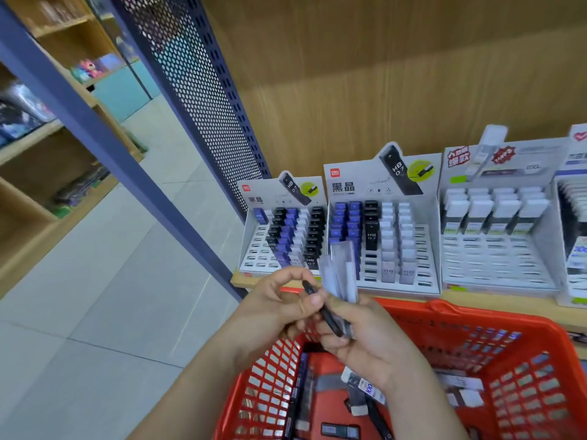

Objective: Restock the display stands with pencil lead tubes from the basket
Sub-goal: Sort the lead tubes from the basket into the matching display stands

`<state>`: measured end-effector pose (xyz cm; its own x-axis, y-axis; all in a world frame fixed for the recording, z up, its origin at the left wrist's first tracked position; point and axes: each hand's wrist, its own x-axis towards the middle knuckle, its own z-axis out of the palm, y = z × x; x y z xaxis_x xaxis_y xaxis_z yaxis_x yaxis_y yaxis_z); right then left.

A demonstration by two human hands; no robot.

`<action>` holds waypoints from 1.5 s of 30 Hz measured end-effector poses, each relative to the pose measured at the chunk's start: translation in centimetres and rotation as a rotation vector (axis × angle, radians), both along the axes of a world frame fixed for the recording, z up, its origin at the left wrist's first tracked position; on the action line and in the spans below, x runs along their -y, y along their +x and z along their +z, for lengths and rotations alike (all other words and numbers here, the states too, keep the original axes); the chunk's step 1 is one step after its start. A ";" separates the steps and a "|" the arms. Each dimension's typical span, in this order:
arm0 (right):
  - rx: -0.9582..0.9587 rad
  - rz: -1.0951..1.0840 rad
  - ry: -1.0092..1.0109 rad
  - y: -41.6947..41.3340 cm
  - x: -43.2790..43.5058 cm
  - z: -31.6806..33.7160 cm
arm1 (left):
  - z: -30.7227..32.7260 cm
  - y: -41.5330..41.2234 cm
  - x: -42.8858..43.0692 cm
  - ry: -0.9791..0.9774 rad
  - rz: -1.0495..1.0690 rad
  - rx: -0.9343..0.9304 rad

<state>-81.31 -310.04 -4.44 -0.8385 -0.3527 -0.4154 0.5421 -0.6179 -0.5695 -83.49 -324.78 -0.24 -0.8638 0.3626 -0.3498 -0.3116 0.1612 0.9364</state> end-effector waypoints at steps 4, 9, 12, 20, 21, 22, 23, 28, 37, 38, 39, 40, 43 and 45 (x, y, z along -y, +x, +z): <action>0.008 -0.015 -0.011 -1.7 1.7 0.3 | 0.2 -2.1 2.1 0.089 0.208 -0.073; -0.033 -0.091 0.207 -3.2 1.1 0.0 | 1.7 -6.2 6.0 0.107 0.531 -0.220; -0.040 -0.083 0.289 -3.1 0.9 -0.7 | 1.3 -8.4 7.8 -0.003 0.580 -0.247; -0.052 -0.043 0.403 -3.1 0.9 -1.8 | -4.2 -11.7 7.9 -0.481 0.393 -0.321; -0.056 -0.034 0.412 -3.2 0.9 -1.8 | -4.6 -11.8 7.8 -0.519 0.383 -0.363; -0.058 -0.026 0.417 -3.3 0.9 -1.8 | -4.8 -11.9 7.8 -0.550 0.375 -0.404; -0.059 -0.018 0.423 -3.3 0.9 -1.8 | -4.9 -12.0 7.7 -0.596 0.355 -0.448; -0.062 -0.002 0.398 -3.2 1.0 -1.7 | -4.8 -11.8 7.6 -0.838 0.280 -0.597; 0.009 -0.074 0.254 -2.8 0.9 -1.0 | -5.3 -12.6 6.8 -1.071 0.005 -0.889; 0.008 -0.081 0.263 -2.7 0.8 -1.0 | -5.3 -12.6 6.6 -1.077 -0.004 -0.892; 0.006 -0.087 0.270 -2.7 0.8 -1.0 | -5.3 -12.5 6.3 -1.083 -0.007 -0.869; 0.000 -0.092 0.271 -2.7 0.9 -1.0 | -5.4 -12.5 6.1 -1.090 0.016 -0.823; -0.010 -0.121 0.250 -2.8 1.0 -0.9 | -5.1 -12.5 5.8 -1.083 0.137 -0.683; 0.014 -0.159 0.255 -2.8 1.0 -0.8 | -4.8 -12.3 5.7 -1.110 0.152 -0.660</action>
<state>-84.09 -311.04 -5.22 -0.8684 -0.1007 -0.4856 0.4591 -0.5338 -0.7102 -95.84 -330.45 -5.00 -0.9936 0.0391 0.1062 0.0704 0.9484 0.3092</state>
